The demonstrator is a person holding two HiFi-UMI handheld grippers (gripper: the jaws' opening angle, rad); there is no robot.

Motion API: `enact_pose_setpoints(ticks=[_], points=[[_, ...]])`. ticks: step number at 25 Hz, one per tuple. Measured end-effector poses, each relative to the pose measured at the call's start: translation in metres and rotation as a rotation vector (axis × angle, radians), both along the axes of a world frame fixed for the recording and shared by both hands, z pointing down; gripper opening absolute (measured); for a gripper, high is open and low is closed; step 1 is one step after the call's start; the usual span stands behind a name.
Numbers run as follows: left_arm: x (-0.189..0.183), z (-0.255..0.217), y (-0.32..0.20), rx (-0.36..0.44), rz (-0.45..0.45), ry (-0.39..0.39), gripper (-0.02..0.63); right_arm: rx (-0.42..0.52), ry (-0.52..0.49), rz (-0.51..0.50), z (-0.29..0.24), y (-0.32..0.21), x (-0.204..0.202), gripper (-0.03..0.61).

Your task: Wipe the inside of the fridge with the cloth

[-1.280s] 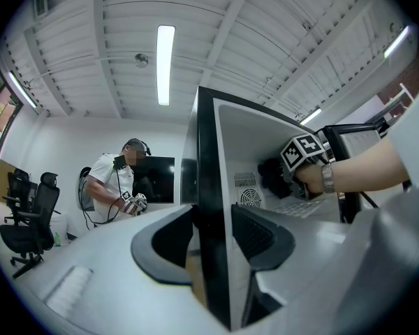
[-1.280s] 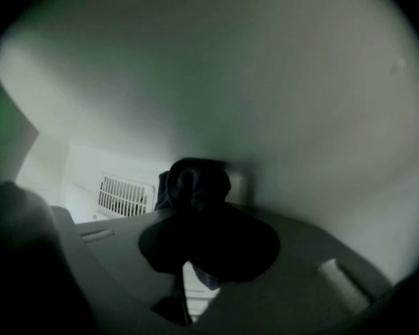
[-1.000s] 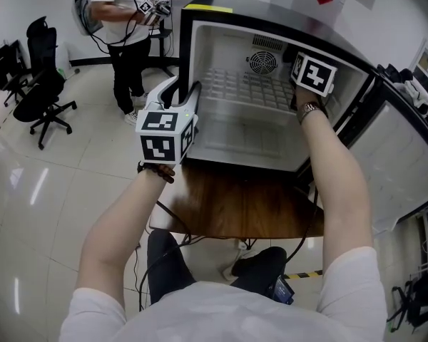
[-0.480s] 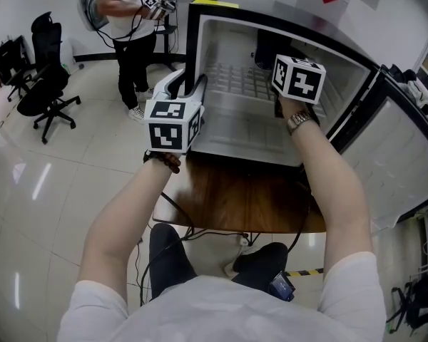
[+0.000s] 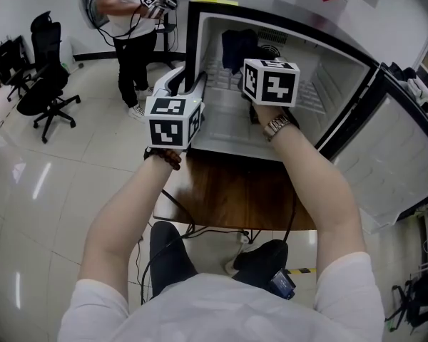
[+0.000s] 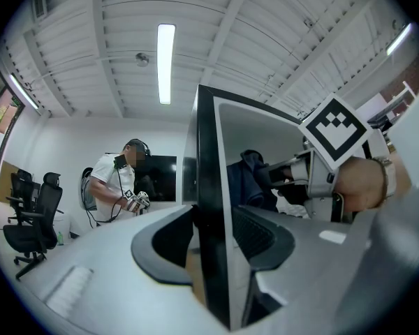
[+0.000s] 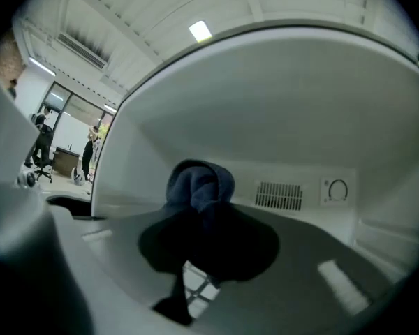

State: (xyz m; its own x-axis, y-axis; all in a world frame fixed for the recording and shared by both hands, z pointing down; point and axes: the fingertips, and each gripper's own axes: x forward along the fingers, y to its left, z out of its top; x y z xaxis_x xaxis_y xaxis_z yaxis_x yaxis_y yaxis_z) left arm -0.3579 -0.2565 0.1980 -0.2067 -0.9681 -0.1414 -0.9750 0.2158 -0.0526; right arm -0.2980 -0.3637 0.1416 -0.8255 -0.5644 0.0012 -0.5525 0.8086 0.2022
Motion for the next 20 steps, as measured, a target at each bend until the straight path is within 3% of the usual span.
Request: enact_pose_setpoints(ticks=[10, 16, 20], points=[[0.001, 0.001, 0.000, 0.005, 0.007, 0.002, 0.149, -0.129, 0.133, -0.051, 0.042, 0.020, -0.033, 0.064], [0.000, -0.001, 0.001, 0.011, 0.007, 0.005, 0.149, -0.141, 0.269, -0.035, 0.057, 0.022, -0.038, 0.063], [0.000, -0.001, 0.000, 0.011, 0.005, 0.008, 0.149, -0.073, 0.415, 0.001, 0.063, 0.014, -0.030, 0.063]])
